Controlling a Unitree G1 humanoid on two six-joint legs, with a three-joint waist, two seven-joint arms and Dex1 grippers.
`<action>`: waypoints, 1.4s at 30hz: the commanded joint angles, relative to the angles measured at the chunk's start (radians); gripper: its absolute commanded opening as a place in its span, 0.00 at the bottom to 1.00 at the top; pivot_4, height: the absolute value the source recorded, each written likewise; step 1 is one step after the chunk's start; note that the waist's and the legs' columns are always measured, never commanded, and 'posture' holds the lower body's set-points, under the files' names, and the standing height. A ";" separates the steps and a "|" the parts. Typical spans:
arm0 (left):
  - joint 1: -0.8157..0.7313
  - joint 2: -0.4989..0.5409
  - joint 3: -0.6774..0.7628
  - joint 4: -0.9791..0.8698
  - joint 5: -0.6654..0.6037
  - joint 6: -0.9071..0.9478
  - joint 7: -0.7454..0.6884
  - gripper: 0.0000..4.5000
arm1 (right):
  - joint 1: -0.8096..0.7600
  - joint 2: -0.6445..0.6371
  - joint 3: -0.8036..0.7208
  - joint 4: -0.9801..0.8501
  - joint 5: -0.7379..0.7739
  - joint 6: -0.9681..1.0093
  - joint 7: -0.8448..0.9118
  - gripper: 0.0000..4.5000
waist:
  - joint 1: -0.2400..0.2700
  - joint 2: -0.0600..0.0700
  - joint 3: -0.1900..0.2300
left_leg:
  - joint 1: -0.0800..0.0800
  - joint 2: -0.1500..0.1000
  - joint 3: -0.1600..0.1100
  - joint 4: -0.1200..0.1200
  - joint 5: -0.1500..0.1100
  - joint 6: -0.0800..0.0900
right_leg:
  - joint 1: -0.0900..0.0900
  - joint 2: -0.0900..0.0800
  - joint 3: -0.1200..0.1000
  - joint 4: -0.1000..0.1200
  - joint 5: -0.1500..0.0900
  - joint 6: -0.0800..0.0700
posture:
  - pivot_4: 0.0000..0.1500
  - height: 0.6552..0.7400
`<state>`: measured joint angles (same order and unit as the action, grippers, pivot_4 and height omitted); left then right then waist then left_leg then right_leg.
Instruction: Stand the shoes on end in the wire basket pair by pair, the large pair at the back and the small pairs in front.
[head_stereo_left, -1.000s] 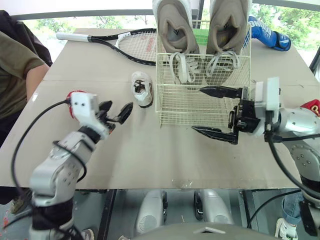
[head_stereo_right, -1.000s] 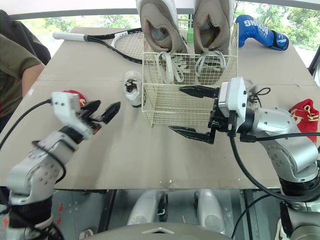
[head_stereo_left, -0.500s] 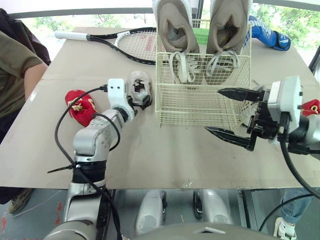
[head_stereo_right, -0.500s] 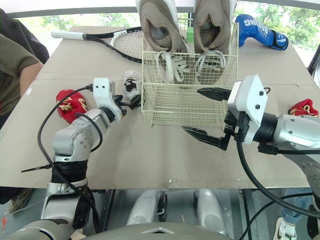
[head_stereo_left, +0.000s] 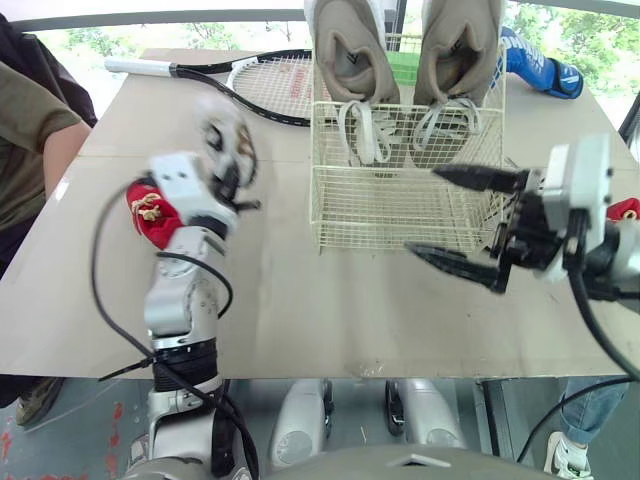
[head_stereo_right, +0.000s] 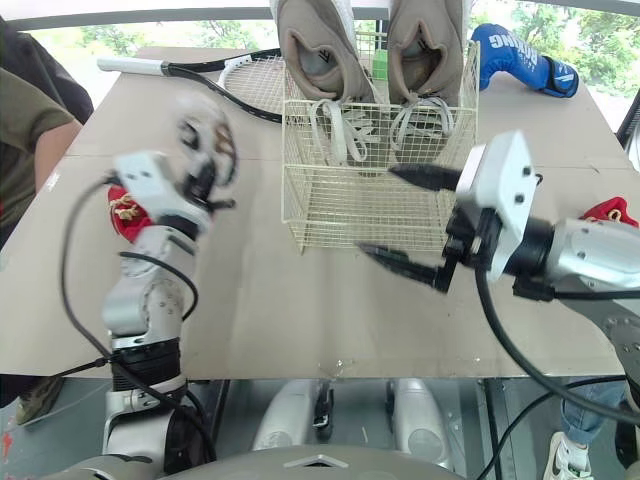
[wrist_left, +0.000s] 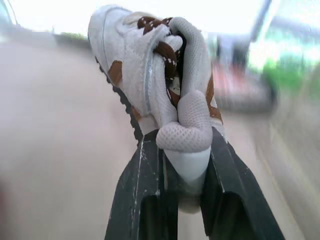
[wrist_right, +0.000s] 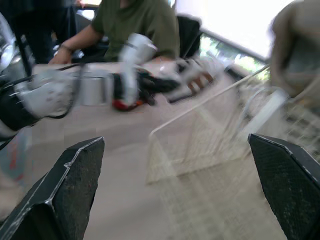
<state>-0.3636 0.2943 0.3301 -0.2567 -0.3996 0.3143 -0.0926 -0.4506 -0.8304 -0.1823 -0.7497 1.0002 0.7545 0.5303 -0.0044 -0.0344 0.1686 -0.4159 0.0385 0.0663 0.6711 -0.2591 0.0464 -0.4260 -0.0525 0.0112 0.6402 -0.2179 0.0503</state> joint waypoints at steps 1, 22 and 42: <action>-0.015 0.098 0.040 -0.200 -0.174 -0.145 -0.292 0.06 | -0.132 -0.003 -0.034 0.098 0.023 -0.050 0.072 1.00 | 0.001 0.000 0.000 | 0.000 0.000 0.001 0.000 0.000 0.000 | 0.000 0.000 0.000 0.000 0.000 0.000 | 1.00 1.00; -0.370 0.506 -0.323 0.288 -0.088 -0.532 -1.506 0.06 | -0.846 -0.149 0.422 0.539 -0.104 0.310 0.626 1.00 | -0.003 0.007 0.004 | -0.003 0.000 0.008 0.002 -0.001 0.001 | -0.007 0.004 0.005 0.002 0.000 -0.001 | 1.00 1.00; -0.506 0.496 -0.436 0.502 -0.034 -0.808 -1.505 0.06 | -0.931 0.128 0.734 0.698 -0.505 0.316 0.751 0.09 | -0.010 0.008 0.004 | -0.026 0.000 0.006 0.020 -0.001 0.003 | -0.024 0.005 -0.002 0.017 0.001 0.001 | 1.00 1.00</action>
<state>-0.8744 0.7740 -0.1625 0.2817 -0.3843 -0.5311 -1.6093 -1.3755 -0.7023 0.5999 -0.0220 0.4926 1.0874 1.2597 -0.0140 -0.0263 0.1730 -0.4417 0.0390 0.0721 0.6909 -0.2606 0.0492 -0.4504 -0.0476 0.0096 0.6575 -0.2173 0.0517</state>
